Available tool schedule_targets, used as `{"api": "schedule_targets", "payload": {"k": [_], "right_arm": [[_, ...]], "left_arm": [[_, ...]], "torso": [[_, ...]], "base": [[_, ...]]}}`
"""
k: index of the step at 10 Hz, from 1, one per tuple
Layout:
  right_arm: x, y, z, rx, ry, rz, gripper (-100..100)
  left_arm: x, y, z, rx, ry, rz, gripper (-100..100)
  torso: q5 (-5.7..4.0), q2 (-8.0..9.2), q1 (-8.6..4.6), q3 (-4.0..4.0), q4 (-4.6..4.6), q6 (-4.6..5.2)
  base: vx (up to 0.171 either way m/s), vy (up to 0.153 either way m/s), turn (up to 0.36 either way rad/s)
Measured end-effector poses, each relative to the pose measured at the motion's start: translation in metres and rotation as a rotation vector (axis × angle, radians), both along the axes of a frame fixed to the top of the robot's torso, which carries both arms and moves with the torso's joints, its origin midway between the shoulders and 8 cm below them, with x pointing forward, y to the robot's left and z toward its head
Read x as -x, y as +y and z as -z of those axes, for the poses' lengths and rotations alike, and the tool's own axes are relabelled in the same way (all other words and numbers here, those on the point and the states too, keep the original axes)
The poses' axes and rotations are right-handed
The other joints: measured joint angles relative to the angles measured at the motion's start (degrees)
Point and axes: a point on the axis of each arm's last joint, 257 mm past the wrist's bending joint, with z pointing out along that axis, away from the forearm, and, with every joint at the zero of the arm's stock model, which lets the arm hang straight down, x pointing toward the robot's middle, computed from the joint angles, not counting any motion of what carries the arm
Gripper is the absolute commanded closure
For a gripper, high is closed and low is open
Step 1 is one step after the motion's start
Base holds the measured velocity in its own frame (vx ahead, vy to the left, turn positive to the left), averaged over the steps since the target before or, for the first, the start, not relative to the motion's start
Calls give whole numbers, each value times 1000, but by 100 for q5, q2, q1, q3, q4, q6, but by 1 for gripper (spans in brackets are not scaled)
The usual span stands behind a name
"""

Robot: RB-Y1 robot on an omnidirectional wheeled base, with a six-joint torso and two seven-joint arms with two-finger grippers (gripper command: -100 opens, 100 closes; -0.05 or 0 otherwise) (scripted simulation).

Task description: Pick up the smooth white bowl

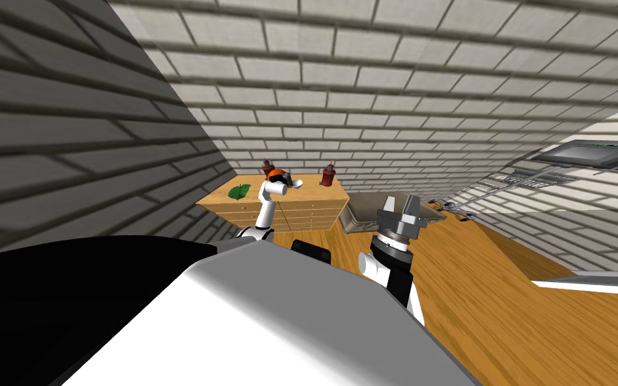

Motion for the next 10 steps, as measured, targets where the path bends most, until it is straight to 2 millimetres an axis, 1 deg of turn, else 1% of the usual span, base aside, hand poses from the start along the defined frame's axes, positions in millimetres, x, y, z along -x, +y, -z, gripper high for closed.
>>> {"api": "schedule_targets", "payload": {"k": [2,5,7,10], "right_arm": [[0,0,0,0,0,0,0],[0,0,0,0,0,0,0],[0,0,0,0,0,0,0],[0,0,0,0,0,0,0]], "left_arm": [[-2,-1,9,10,52,-8,-100],[1,-2,24,23,132,-21,-100],[4,-3,35,30,188,-30,-100],[8,-3,46,37,252,-40,-100]], "torso": [[1,-10,5,-6,-2,-1],[2,-8,6,-5,-2,-4],[2,-10,4,-7,-3,-5],[1,-5,2,-3,-2,-5]], "base": [[45,47,-102],[45,51,-107],[27,35,-23],[39,45,-89]]}}
